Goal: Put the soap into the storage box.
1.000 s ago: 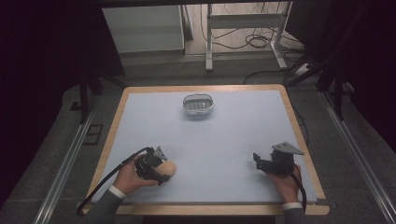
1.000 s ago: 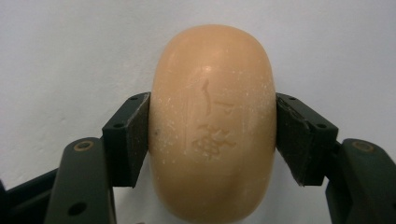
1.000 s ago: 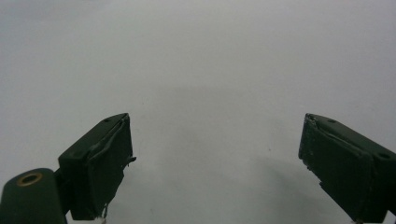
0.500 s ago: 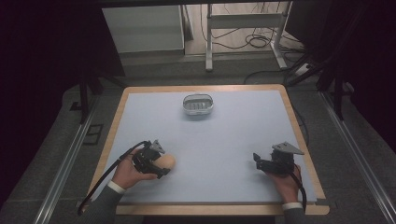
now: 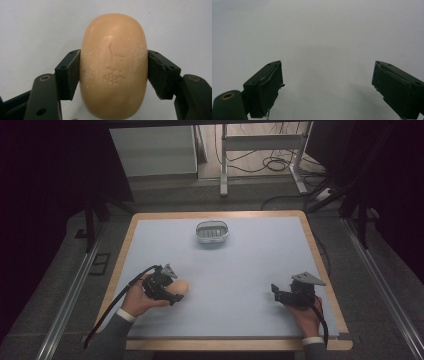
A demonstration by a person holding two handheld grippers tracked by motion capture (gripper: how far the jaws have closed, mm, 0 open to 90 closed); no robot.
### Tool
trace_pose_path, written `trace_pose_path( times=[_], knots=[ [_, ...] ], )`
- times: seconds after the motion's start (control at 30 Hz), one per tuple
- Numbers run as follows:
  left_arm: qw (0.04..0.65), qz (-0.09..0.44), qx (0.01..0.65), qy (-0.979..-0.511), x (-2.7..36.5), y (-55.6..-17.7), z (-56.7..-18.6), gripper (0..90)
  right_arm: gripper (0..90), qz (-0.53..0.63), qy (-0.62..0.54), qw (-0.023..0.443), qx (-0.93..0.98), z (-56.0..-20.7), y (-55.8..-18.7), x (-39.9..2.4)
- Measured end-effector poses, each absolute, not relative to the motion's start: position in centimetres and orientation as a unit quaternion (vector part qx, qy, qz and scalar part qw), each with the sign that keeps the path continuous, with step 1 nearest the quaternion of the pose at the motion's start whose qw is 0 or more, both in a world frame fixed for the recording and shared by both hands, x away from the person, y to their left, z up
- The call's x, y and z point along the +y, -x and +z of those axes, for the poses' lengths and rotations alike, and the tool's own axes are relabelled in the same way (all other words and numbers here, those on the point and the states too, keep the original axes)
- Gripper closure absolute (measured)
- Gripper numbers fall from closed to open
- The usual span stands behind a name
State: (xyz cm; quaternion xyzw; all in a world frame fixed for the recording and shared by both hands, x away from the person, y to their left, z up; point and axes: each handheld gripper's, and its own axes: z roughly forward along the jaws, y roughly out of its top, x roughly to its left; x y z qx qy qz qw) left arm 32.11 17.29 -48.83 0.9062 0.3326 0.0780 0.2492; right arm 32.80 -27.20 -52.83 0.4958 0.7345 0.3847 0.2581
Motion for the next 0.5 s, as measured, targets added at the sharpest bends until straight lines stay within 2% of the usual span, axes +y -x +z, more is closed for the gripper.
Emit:
trace_pose_path(
  times=[0.5],
  knots=[
    [0.255, 0.085, 0.329, -0.905, 16.4, -33.7, -47.7, 32.8, 9.7, 0.385, -0.496, 0.258, 0.734, -52.8, -32.8, -27.2]
  ],
)
